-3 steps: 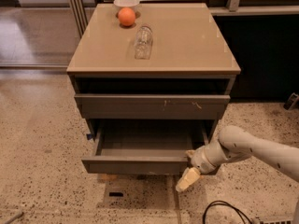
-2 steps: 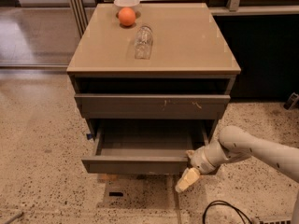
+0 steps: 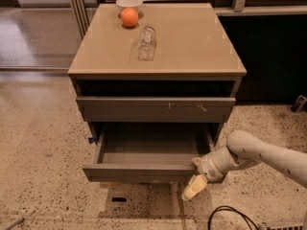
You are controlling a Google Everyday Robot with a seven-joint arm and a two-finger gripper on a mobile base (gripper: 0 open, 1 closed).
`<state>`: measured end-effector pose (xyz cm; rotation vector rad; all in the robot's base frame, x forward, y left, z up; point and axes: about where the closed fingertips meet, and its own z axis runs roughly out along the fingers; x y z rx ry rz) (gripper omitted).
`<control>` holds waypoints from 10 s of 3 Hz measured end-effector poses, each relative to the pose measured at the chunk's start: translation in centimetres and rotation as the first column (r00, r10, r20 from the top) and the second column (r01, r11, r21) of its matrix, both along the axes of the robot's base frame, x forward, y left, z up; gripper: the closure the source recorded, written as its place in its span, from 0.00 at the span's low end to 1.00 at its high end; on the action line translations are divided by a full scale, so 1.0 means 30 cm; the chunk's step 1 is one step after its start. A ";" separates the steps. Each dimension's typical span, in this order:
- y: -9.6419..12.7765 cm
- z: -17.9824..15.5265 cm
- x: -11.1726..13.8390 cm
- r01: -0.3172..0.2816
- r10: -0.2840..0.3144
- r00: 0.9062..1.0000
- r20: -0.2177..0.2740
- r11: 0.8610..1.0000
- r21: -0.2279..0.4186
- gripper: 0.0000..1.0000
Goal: Open middle drawer
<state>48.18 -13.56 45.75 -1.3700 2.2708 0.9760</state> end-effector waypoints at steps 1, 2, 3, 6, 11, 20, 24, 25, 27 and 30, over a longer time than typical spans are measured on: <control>-0.002 0.008 -0.002 0.001 -0.001 1.000 -0.002 1.000 0.000 0.00; -0.051 0.035 -0.084 0.020 -0.020 0.999 -0.048 1.000 0.000 0.00; -0.051 0.035 -0.084 0.020 -0.020 0.999 -0.048 1.000 0.000 0.00; -0.075 0.054 -0.175 -0.015 0.023 0.994 -0.108 0.997 0.078 0.00; -0.004 0.152 -0.243 -0.094 0.152 0.961 -0.231 0.965 0.246 0.00; -0.101 -0.017 -0.189 -0.124 0.146 0.972 -0.184 0.984 0.128 0.00; -0.164 0.125 -0.380 -0.047 0.083 0.957 -0.279 0.990 0.132 0.00; -0.136 0.093 -0.390 -0.037 0.074 0.966 -0.249 0.988 0.152 0.00; -0.112 0.056 -0.483 -0.062 0.117 0.949 -0.292 0.980 0.190 0.00; -0.155 0.157 -0.582 -0.027 0.093 0.931 -0.352 0.982 0.188 0.00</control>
Offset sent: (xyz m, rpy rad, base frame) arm -0.0957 -0.0597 0.0354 -0.0029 0.1683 -0.0770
